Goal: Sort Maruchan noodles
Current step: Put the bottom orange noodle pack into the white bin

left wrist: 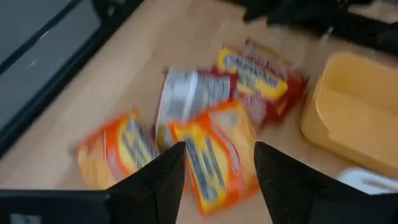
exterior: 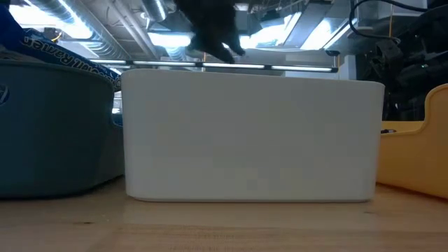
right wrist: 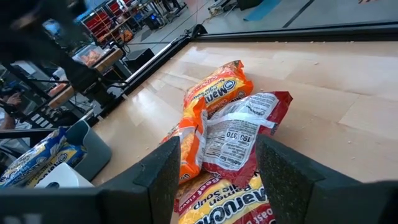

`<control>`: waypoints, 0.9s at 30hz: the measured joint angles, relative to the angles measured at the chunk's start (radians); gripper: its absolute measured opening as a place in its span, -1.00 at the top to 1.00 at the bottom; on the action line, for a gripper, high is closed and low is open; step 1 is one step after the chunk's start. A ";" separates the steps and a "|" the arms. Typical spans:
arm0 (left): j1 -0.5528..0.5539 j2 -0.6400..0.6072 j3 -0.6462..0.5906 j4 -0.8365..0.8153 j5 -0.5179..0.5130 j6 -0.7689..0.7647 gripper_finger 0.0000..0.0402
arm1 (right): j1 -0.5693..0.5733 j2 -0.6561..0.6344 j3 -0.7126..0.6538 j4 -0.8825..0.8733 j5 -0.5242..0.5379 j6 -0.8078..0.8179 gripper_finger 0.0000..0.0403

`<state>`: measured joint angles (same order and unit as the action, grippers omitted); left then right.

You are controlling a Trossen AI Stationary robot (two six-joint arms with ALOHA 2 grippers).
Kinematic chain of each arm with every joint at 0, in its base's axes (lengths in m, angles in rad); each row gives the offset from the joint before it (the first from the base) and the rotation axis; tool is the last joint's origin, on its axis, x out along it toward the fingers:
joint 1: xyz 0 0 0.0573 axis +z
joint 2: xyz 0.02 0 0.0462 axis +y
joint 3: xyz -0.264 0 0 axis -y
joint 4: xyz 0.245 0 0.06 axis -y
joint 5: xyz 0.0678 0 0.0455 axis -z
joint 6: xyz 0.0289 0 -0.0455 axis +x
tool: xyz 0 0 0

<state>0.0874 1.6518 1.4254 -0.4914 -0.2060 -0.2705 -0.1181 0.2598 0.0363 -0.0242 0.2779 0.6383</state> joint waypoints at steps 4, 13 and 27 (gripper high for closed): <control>0.116 0.055 0.000 0.109 0.164 0.121 0.07 | 0.000 0.000 0.000 0.000 0.000 -0.023 0.03; 0.245 0.214 -0.002 0.222 0.378 0.144 0.07 | 0.000 0.000 0.000 -0.001 -0.014 -0.023 0.03; 0.250 0.366 -0.002 0.305 0.481 0.071 0.07 | 0.000 0.000 0.000 -0.002 -0.025 -0.019 0.03</control>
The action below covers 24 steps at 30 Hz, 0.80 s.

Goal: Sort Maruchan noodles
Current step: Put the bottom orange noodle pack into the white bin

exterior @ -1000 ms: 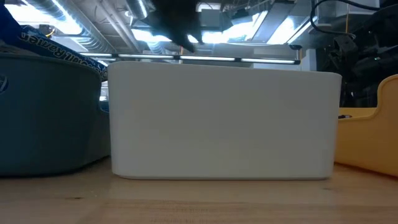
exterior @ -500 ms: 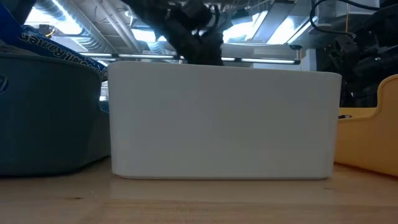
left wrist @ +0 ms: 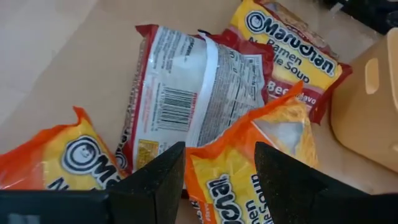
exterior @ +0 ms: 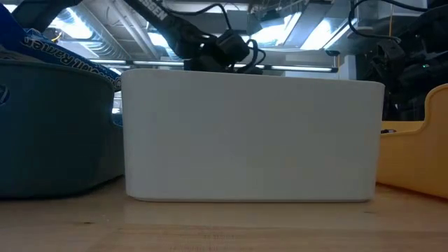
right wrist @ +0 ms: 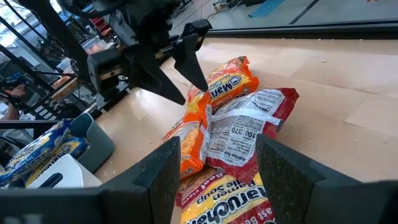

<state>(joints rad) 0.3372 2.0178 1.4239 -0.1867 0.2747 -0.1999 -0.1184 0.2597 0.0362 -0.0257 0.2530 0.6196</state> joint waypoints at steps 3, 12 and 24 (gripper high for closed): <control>-0.005 0.004 0.000 -0.010 -0.013 0.011 0.07 | 0.000 0.000 0.000 0.000 0.000 0.001 0.03; -0.017 0.023 0.003 -0.021 -0.021 0.026 0.07 | 0.000 0.000 0.000 0.000 0.000 0.000 0.03; -0.074 0.096 0.001 -0.026 0.005 0.020 0.07 | 0.000 0.000 0.000 0.000 0.000 0.000 0.03</control>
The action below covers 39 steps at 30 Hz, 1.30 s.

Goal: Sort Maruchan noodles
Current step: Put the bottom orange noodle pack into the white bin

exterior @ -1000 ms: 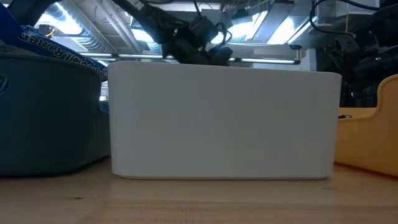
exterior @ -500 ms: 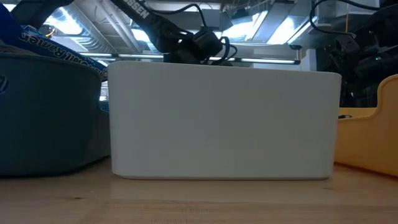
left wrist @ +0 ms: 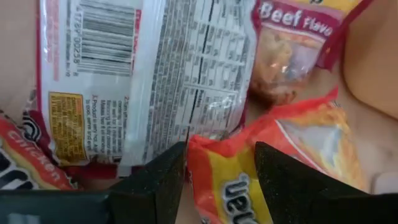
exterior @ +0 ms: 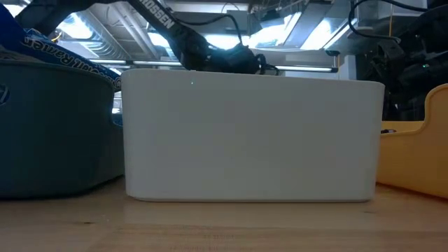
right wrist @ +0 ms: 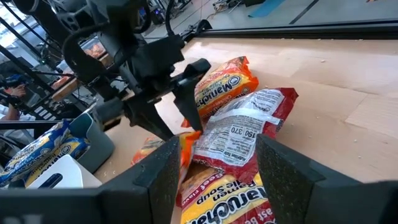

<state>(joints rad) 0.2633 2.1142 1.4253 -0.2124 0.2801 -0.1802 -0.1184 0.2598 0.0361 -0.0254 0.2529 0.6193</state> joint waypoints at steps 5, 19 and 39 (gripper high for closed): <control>-0.010 0.004 0.000 -0.067 -0.010 0.004 0.16 | 0.000 0.000 0.000 0.000 0.001 0.000 0.03; -0.030 0.001 0.000 -0.149 -0.036 -0.060 0.98 | 0.000 0.000 0.000 0.000 0.000 0.000 0.03; -0.062 -0.272 -0.001 -0.287 -0.058 -0.180 1.00 | 0.000 0.000 0.000 0.000 0.000 0.000 0.03</control>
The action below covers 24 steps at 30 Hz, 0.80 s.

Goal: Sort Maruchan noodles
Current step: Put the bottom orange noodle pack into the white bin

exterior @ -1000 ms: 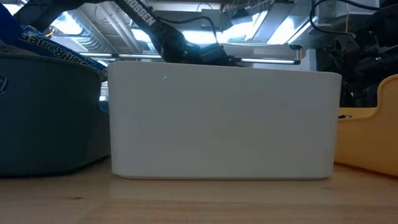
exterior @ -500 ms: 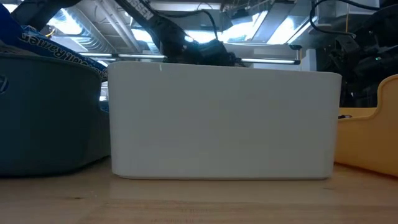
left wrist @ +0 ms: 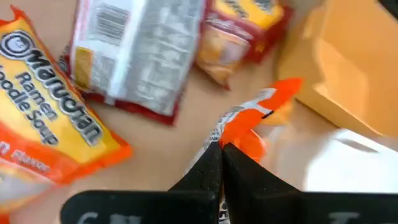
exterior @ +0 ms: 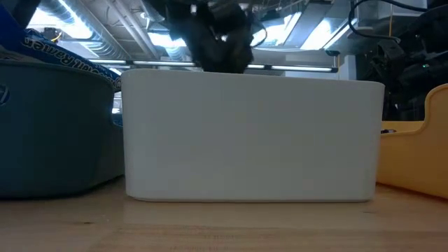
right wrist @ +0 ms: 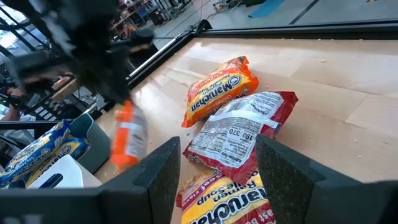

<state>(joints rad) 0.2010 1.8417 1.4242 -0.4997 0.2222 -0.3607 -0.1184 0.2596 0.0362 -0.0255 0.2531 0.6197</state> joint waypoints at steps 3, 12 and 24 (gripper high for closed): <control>-0.022 -0.049 0.000 -0.011 -0.003 0.000 1.00 | 0.000 0.000 0.000 0.000 0.000 0.000 0.03; -0.097 -0.177 0.000 -0.062 0.034 -0.027 1.00 | 0.000 0.000 0.000 0.000 0.000 -0.001 0.03; -0.252 -0.243 0.001 -0.101 0.206 -0.156 1.00 | 0.000 0.000 0.000 0.000 0.000 -0.003 0.03</control>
<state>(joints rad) -0.0512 1.5989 1.4250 -0.6004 0.4280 -0.5165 -0.1184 0.2600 0.0360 -0.0257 0.2527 0.6165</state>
